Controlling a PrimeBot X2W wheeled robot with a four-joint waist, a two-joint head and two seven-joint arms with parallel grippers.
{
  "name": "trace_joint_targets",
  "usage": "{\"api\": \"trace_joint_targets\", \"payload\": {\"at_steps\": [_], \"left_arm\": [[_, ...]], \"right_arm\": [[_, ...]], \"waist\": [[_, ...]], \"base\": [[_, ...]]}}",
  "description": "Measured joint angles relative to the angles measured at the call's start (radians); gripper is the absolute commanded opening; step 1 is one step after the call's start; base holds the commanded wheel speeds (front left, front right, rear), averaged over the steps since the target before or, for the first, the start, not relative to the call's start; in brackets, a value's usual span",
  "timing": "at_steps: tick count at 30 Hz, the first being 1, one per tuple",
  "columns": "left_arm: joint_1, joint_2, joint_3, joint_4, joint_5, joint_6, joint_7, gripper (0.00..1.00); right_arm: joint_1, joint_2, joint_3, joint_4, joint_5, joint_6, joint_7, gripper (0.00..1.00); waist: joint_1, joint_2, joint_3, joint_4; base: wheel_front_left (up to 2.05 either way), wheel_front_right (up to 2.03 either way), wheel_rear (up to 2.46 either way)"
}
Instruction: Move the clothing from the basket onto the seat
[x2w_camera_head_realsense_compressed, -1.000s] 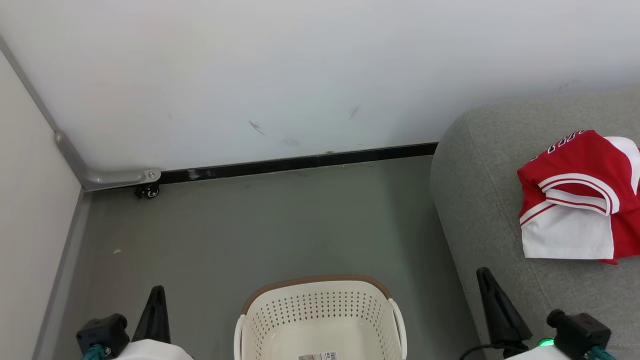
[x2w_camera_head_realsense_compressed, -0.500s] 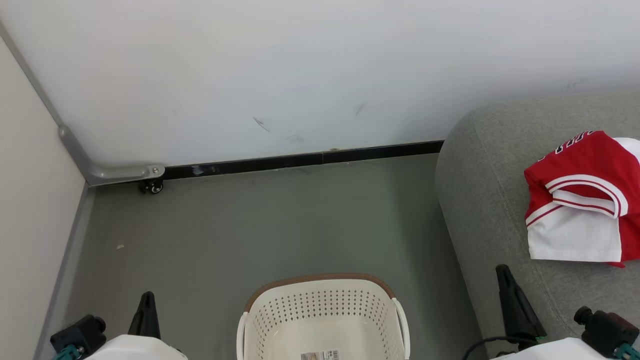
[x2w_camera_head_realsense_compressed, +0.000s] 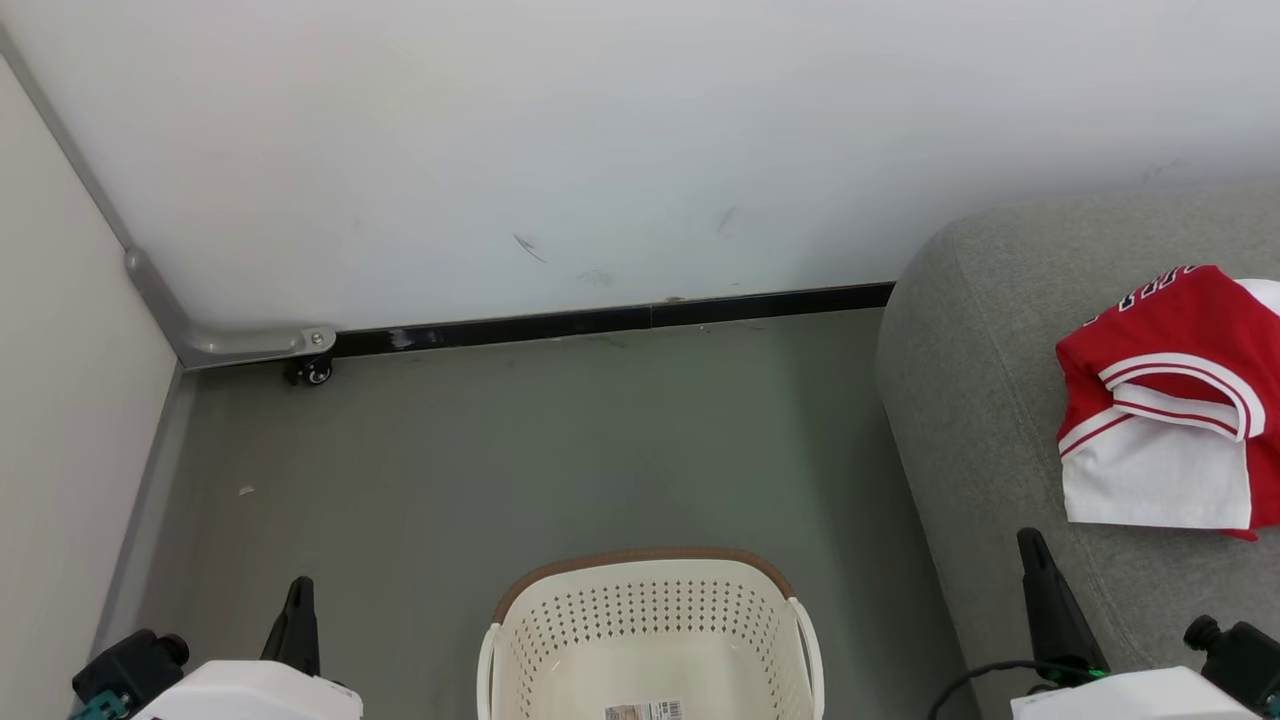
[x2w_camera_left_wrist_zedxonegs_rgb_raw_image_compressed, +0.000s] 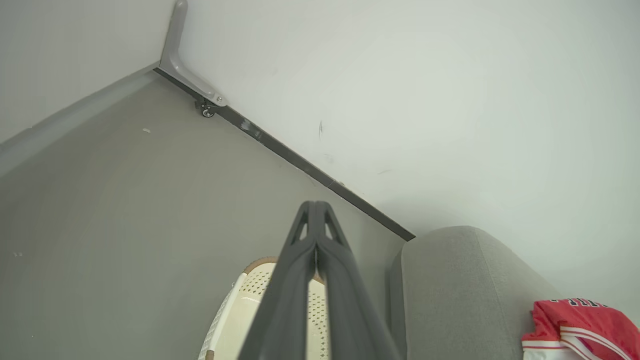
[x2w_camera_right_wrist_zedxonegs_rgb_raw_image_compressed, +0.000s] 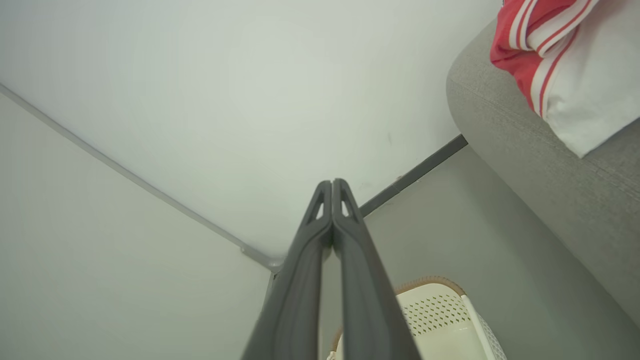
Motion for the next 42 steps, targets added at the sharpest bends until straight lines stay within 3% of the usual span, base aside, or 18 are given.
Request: {"api": "trace_joint_targets", "payload": {"at_steps": [3,16,22,42], "left_arm": [[0.0,-0.002,0.006,0.0,-0.043,-0.012,0.006,0.0],[-0.005,-0.015,0.029,-0.002,-0.235,-0.057,0.045,0.0],[-0.008,-0.018,0.041,-0.004,-0.326,-0.071,0.061,0.0],[-0.033,-0.029,0.082,-0.015,-0.62,-0.141,0.123,0.0]], "right_arm": [[-0.018,-0.003,-0.002,0.004,0.048,0.0,0.009,0.0],[-0.039,-0.017,-0.015,0.021,0.256,0.0,0.038,0.0],[-0.072,-0.022,-0.024,0.032,0.353,0.0,0.052,0.0],[-0.118,-0.037,-0.039,0.044,0.669,0.0,0.092,0.0]], "waist": [[-0.0008,0.0,0.001,0.002],[-0.012,0.0,0.013,0.008],[-0.0151,0.0,0.019,0.011],[-0.0165,0.0,0.032,0.022]], "base": [[0.0,0.0,0.0],[0.0,0.0,0.0],[0.0,0.0,0.0],[0.0,0.0,0.0]]}}
